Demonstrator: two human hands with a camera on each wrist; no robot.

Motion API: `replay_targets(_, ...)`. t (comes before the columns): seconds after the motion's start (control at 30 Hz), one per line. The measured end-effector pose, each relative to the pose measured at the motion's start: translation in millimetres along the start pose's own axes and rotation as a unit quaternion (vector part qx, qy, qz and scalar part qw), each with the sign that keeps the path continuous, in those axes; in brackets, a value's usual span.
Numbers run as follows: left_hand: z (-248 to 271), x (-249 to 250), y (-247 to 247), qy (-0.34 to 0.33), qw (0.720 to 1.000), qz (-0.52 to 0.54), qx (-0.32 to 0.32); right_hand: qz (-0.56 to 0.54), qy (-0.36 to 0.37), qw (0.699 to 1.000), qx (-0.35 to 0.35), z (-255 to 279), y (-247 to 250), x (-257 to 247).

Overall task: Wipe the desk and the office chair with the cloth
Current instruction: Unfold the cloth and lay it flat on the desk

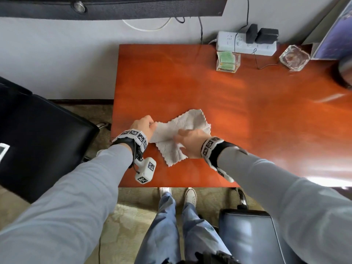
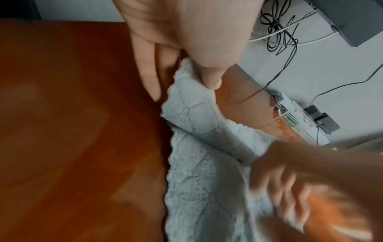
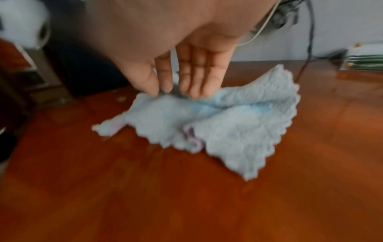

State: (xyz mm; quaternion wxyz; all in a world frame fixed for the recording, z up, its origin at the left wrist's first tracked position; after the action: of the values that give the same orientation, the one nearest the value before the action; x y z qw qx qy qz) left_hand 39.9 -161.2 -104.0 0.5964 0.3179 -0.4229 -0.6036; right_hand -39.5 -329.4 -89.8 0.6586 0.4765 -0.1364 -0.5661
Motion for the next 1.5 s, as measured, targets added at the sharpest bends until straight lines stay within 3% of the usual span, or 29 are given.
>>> replay_targets(0.1,-11,-11,0,0.025,0.999,-0.013,0.014,0.043,0.025,0.998,-0.049,-1,-32,-5)
replay_targets(0.2,-19,-29,3,0.092,0.996,-0.015,0.015,0.06,0.03,0.995,-0.08,5,-46,0)
replay_targets(0.3,-20,-39,1,0.112,0.991,-0.062,-0.025,0.069,0.023,0.99,-0.122,11,-50,5)
replay_targets(0.37,-14,-40,-3,0.121,0.989,-0.08,-0.037,0.057,0.018,0.991,-0.121,15,-45,6)
replay_targets(0.43,-4,-38,-3,0.13,0.988,-0.086,0.006,0.03,0.015,0.997,-0.063,19,-37,9)
replay_targets(0.5,5,-23,5,0.076,0.985,-0.105,0.111,-0.022,-0.023,0.999,0.012,22,-28,18)
replay_targets(0.57,16,6,3,-0.043,0.98,-0.127,0.148,-0.056,-0.077,0.995,0.037,22,-24,31)
replay_targets(0.67,32,43,-31,-0.145,0.98,-0.136,0.024,-0.062,-0.117,0.991,0.022,22,-24,42)
replay_targets(0.73,35,49,-54,-0.156,0.974,-0.155,-0.048,-0.064,-0.123,0.99,0.014,23,-24,47)
replay_targets(0.93,18,28,-52,-0.244,0.932,-0.251,-0.089,-0.079,-0.155,0.985,0.012,37,-24,66)
replay_targets(1.03,21,24,-42,-0.278,0.908,-0.303,-0.082,-0.058,-0.123,0.991,0.007,45,-25,64)
replay_targets(1.17,74,46,-37,-0.316,0.916,-0.247,-0.016,0.046,-0.02,0.999,0.0,56,-28,48)
replay_targets(1.27,122,67,-66,-0.382,0.885,-0.26,-0.051,0.168,0.022,0.984,-0.049,61,-34,43)
replay_targets(1.4,144,76,-88,-0.346,0.888,-0.295,-0.065,0.192,0.009,0.981,-0.033,55,-49,37)
replay_targets(1.47,151,78,-87,-0.334,0.895,-0.288,-0.062,0.159,0.02,0.987,0.004,54,-55,28)
replay_targets(1.5,155,77,-87,-0.328,0.899,-0.283,-0.066,0.124,0.005,0.992,-0.013,55,-58,23)
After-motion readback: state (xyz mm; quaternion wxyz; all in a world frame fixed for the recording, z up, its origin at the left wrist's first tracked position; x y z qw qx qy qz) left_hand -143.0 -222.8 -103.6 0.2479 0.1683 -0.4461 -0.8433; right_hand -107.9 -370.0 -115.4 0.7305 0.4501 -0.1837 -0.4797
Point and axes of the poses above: each hand's wrist, its own z-axis away from the middle knuckle, its own y-axis out of the back of the hand, x = y × z, the point moved 6 cm from there along -z, towards the middle knuckle, and after that the axes turned 13 degrees about -z, right-handed, at the moved point
